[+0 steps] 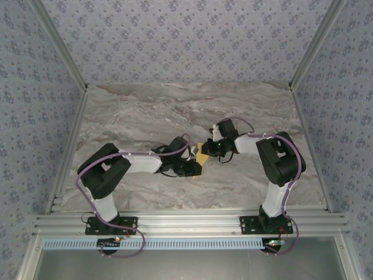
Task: Fold a paper plane with a square sheet of paper (fold left side to right side)
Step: Fold the wing for the fifth time at the center of the table.
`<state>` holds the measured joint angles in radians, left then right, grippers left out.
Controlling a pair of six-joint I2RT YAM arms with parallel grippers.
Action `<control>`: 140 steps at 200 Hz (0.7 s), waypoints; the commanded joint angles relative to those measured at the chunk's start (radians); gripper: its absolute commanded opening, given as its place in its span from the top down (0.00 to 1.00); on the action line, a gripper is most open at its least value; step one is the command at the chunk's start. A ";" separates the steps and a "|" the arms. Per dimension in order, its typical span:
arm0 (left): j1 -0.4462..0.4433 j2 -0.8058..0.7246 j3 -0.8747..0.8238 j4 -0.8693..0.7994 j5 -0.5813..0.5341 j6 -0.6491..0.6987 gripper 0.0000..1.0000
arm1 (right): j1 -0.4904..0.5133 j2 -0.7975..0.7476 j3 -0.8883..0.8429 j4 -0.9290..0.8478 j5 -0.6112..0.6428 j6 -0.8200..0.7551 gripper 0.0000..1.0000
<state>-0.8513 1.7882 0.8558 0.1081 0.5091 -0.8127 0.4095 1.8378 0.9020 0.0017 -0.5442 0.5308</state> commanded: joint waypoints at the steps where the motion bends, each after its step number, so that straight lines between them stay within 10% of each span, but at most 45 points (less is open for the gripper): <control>1: -0.005 0.018 0.016 -0.020 -0.014 0.013 0.81 | 0.004 0.044 -0.006 -0.094 0.094 -0.025 0.94; 140: -0.005 0.023 -0.032 -0.019 -0.026 0.007 0.82 | 0.005 0.051 0.006 -0.135 0.123 -0.042 0.94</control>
<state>-0.8513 1.8019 0.8536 0.1085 0.4999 -0.8127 0.4145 1.8385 0.9161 -0.0265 -0.5289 0.5121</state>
